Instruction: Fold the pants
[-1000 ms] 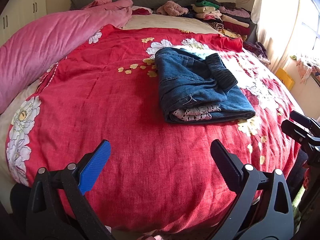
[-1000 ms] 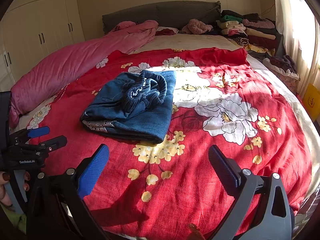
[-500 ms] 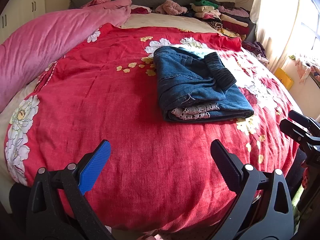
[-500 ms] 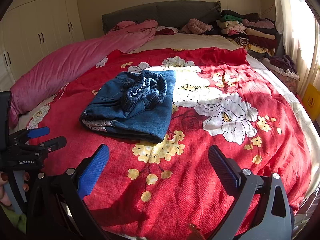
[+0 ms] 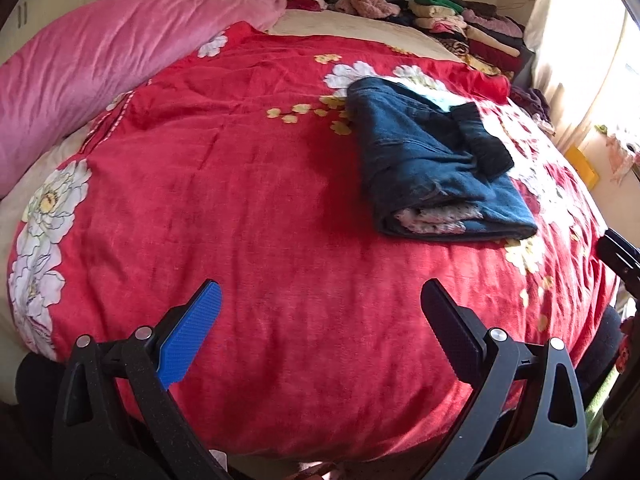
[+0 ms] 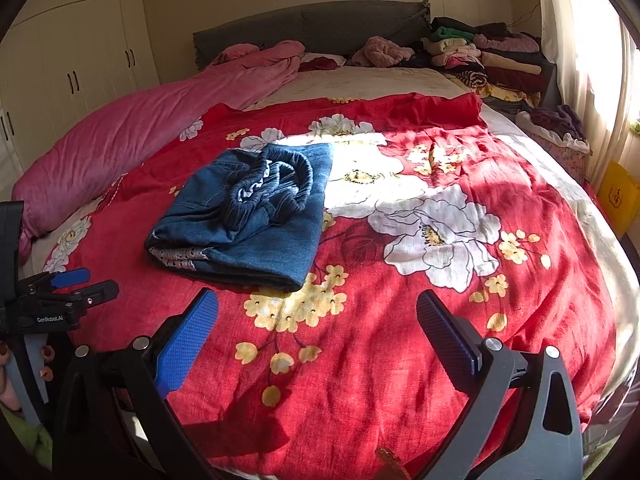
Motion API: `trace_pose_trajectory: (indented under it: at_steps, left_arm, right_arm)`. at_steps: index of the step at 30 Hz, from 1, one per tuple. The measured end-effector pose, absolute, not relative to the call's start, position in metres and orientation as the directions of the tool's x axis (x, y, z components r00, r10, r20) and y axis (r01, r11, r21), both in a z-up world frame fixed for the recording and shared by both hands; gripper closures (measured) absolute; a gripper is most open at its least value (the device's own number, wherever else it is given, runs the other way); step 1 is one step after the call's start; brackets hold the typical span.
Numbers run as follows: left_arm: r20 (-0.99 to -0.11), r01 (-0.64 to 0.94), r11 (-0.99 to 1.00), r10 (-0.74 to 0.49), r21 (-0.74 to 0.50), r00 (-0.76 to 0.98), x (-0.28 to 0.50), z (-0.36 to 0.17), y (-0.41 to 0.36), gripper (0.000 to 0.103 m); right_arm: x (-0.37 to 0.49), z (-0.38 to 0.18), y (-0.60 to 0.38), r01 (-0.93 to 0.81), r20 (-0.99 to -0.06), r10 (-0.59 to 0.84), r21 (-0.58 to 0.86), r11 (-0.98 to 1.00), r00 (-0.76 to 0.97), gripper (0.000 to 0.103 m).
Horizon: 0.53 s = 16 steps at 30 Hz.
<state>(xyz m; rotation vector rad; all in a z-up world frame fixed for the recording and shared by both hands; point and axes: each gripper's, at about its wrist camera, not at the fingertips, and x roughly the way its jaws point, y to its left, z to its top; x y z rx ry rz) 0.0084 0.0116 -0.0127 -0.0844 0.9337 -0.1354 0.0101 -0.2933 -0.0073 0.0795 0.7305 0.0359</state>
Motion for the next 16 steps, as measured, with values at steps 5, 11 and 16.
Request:
trace_pose_trajectory:
  at_steps: [5, 11, 16]
  left_arm:
    - [-0.783, -0.086, 0.994, -0.005, -0.074, 0.622, 0.046, -0.005, 0.079, 0.009]
    - [-0.797, -0.311, 0.95, 0.191, 0.004, 0.572, 0.15, -0.014, 0.184, 0.009]
    - [-0.842, -0.38, 0.915, 0.307, 0.133, 0.443, 0.222, -0.072, 0.222, 0.008]
  right_arm:
    - [0.036, 0.005, -0.366, 0.127, -0.668, -0.051, 0.066, 0.99, 0.742, 0.004]
    - [0.104, -0.006, -0.499, 0.371, -0.735, -0.249, 0.004, 0.929, 0.631, 0.004]
    - [0.177, -0.044, -0.598, 0.535, -0.788, -0.356, -0.04, 0.844, 0.502, 0.004]
